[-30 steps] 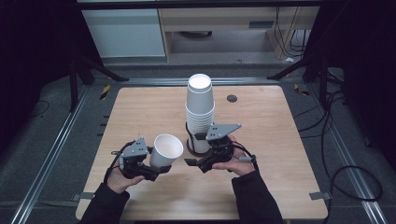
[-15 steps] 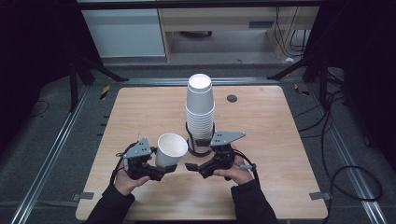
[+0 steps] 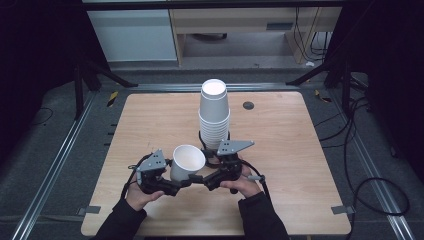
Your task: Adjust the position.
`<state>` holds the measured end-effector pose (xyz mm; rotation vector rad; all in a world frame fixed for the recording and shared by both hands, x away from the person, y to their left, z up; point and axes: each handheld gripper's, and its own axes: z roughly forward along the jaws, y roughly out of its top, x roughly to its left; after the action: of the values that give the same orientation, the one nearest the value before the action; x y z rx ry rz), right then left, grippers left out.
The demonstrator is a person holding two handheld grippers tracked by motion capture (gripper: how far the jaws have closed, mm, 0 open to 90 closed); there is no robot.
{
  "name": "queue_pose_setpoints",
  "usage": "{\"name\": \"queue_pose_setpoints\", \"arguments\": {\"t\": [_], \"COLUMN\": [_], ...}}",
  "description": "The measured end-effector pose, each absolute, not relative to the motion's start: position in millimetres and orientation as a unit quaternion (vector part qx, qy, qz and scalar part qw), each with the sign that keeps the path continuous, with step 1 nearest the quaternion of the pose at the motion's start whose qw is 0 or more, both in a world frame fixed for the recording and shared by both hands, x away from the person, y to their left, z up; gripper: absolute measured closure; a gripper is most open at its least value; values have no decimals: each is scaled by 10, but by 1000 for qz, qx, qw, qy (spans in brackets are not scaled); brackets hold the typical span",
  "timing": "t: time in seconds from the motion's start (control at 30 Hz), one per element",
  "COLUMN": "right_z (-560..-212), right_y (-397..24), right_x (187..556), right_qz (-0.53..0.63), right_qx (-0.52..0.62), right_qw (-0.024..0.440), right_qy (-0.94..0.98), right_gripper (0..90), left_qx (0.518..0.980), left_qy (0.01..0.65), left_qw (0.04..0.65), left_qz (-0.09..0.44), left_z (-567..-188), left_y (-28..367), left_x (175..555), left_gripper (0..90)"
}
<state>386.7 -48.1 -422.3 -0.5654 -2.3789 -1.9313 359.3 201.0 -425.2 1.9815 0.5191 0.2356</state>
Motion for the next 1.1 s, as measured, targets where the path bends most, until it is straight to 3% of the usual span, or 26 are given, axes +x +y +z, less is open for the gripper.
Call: {"name": "queue_pose_setpoints", "arguments": {"t": [0.73, 1.1], "right_z": [-4293, -4267], "right_y": [-212, -206], "right_x": [3948, 3923], "right_qz": [-653, -661], "right_qx": [-169, -160], "right_qw": [47, 34], "right_qy": [-737, -732], "right_gripper": [92, 136], "left_qx": [826, 822], "left_qy": [212, 213], "left_qw": [513, 518], "left_qz": [97, 99], "left_z": [-4265, -4253], "left_y": [1998, 2019], "left_x": [3574, 3577], "left_gripper": [217, 202]}}
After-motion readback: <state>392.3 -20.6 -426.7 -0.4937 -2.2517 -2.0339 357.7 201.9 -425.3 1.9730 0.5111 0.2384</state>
